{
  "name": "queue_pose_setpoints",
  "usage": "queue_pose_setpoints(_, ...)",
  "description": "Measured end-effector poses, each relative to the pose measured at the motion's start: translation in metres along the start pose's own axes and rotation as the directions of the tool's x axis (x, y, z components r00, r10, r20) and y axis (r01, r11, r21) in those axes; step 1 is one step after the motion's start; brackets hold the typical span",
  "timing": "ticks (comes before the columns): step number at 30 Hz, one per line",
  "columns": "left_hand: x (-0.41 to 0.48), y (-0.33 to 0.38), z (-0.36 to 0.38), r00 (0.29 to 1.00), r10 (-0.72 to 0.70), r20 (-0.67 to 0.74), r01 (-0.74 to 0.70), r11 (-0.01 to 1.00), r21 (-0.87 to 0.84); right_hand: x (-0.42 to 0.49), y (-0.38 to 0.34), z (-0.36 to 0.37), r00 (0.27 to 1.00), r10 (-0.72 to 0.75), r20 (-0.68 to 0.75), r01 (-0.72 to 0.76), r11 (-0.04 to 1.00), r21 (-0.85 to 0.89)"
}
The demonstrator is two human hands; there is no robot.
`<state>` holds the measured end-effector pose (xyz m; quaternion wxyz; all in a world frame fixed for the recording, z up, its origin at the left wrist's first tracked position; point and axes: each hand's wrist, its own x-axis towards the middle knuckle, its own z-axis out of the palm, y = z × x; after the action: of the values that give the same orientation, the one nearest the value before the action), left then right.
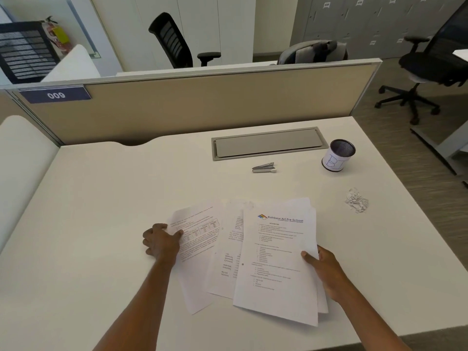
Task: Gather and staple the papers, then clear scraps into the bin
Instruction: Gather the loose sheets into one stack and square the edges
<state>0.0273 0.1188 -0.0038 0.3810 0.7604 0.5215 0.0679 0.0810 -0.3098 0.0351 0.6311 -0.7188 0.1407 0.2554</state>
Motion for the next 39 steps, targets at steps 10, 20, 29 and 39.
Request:
queue_pose_setpoints(10, -0.017, 0.018, -0.004, 0.987, 0.125, 0.099, -0.089, 0.947, -0.309, 0.000, 0.000, 0.000, 1.000, 0.027, 0.002, -0.027, 1.000, 0.006)
queue_pose_setpoints(20, -0.037, 0.027, 0.006, 0.929, 0.232, 0.288, -0.121, 0.927, -0.355, 0.013, 0.010, 0.015, 0.998, -0.047, -0.029, 0.042, 0.987, -0.156)
queue_pose_setpoints(29, -0.054, 0.025, 0.022, 0.815, 0.310, 0.490, -0.152, 0.930, -0.335, 0.018, 0.006, 0.035, 0.998, -0.042, 0.042, 0.050, 0.977, -0.208)
queue_pose_setpoints(39, -0.071, 0.020, 0.026, 0.804, 0.284, 0.522, -0.113, 0.936, -0.335, 0.012, 0.005, 0.035, 0.998, 0.004, 0.060, 0.003, 0.994, -0.111)
